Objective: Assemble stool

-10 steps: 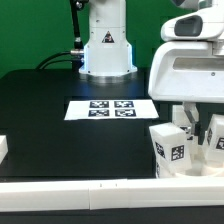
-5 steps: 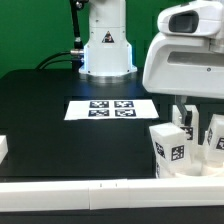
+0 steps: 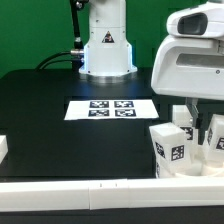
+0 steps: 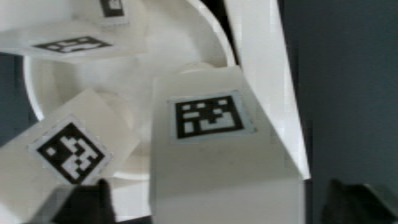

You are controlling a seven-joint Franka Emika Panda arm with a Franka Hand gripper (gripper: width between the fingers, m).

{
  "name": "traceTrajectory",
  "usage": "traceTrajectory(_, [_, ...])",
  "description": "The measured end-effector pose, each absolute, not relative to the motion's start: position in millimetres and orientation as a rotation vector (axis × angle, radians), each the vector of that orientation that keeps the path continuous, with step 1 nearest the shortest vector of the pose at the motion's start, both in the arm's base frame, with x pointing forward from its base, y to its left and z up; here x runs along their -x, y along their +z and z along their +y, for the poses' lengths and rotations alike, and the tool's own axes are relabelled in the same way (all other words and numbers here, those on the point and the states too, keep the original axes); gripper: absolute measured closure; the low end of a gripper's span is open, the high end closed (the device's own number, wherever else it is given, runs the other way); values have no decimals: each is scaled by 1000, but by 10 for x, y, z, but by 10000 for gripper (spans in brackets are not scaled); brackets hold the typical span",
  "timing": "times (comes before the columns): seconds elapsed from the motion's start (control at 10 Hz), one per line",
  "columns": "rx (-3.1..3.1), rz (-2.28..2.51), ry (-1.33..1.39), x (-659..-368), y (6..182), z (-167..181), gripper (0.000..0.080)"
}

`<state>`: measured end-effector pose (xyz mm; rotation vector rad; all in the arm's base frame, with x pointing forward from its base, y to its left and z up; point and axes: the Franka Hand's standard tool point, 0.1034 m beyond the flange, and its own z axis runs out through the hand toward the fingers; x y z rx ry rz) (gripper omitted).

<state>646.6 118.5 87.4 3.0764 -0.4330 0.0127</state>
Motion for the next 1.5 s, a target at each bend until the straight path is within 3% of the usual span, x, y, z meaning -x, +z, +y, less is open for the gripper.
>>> traceTrajectory(0.1, [-3070, -478, 13, -6466, 873, 1184, 373])
traceTrajectory(0.2, [-3067, -494, 13, -6465, 872, 1180, 373])
traceTrajectory(0.3, [-3046, -611, 14, -6464, 870, 1174, 466])
traceTrajectory(0.9, [-2585, -1906, 82, -6381, 858, 1042, 466])
traceTrajectory(1.2, [-2418, -2133, 69, -6359, 857, 1036, 466])
traceTrajectory(1.5, [-1966, -2656, 54, -6348, 849, 1000, 465])
